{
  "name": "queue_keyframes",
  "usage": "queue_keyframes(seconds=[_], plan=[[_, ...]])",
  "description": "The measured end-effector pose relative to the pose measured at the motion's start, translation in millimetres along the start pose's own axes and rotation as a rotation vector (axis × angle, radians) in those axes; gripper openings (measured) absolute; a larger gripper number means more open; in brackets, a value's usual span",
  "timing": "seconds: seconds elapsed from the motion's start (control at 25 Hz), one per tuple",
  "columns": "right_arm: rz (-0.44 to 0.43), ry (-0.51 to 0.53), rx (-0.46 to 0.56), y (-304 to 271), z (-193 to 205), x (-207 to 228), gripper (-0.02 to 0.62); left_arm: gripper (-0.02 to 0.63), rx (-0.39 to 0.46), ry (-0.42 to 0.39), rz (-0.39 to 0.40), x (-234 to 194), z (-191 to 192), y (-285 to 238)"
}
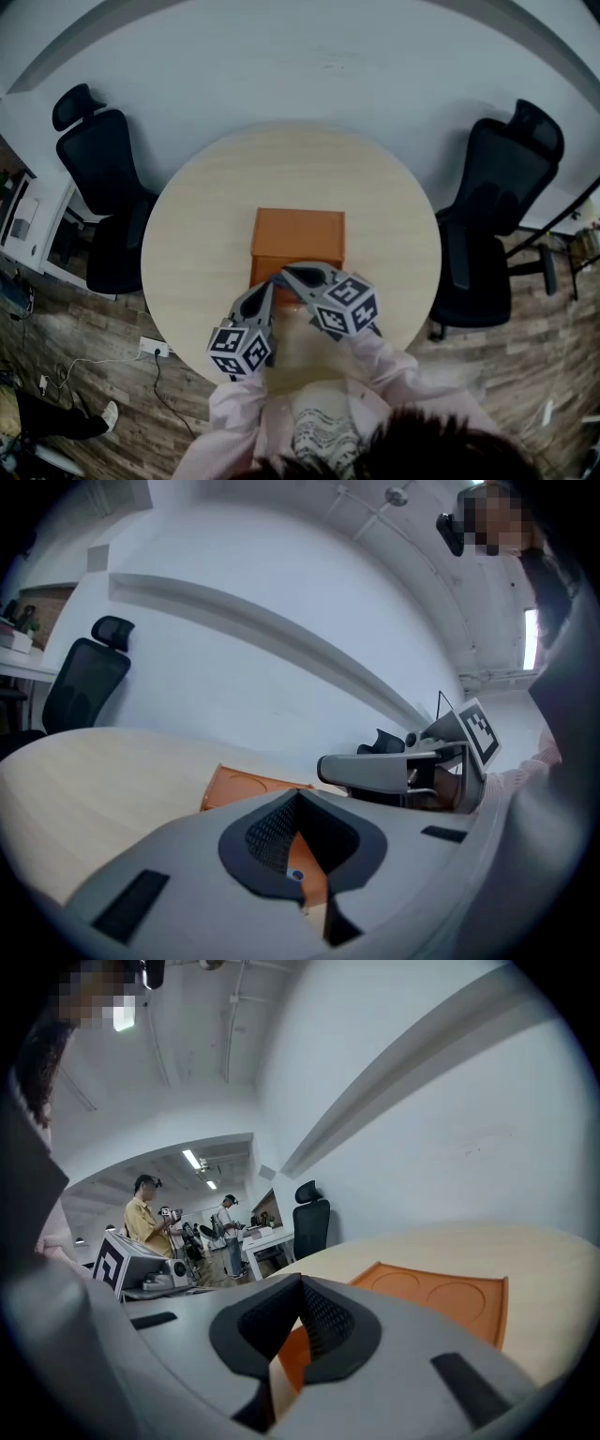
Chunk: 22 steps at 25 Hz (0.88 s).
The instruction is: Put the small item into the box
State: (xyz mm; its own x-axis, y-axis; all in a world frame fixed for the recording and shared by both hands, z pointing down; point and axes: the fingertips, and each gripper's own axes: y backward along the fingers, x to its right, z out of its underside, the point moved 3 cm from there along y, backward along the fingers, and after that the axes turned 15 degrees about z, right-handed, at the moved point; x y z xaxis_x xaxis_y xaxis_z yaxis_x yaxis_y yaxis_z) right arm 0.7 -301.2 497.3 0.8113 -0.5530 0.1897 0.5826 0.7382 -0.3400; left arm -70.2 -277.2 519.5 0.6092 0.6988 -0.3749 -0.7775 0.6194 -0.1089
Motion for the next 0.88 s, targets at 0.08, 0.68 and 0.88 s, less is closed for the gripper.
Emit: queue_keyframes(seconds=[0.08,0.68,0.88], plan=[[0.004,0.000,0.009,2.1,-2.2,0.9,-0.002,0.011,0.003,-0.010,-0.004,-0.1,-1.7,0.9],[-0.005,0.046,0.036,11.3,-0.5,-2.9,-0.003,0.011,0.007,-0.047,0.001,1.8,-7.4,1.7],[-0.005,0.034,0.039,12.2,-0.4,-1.3,-0.003,0.011,0.005,-0.051,0.007,2.4,-8.1,0.6]])
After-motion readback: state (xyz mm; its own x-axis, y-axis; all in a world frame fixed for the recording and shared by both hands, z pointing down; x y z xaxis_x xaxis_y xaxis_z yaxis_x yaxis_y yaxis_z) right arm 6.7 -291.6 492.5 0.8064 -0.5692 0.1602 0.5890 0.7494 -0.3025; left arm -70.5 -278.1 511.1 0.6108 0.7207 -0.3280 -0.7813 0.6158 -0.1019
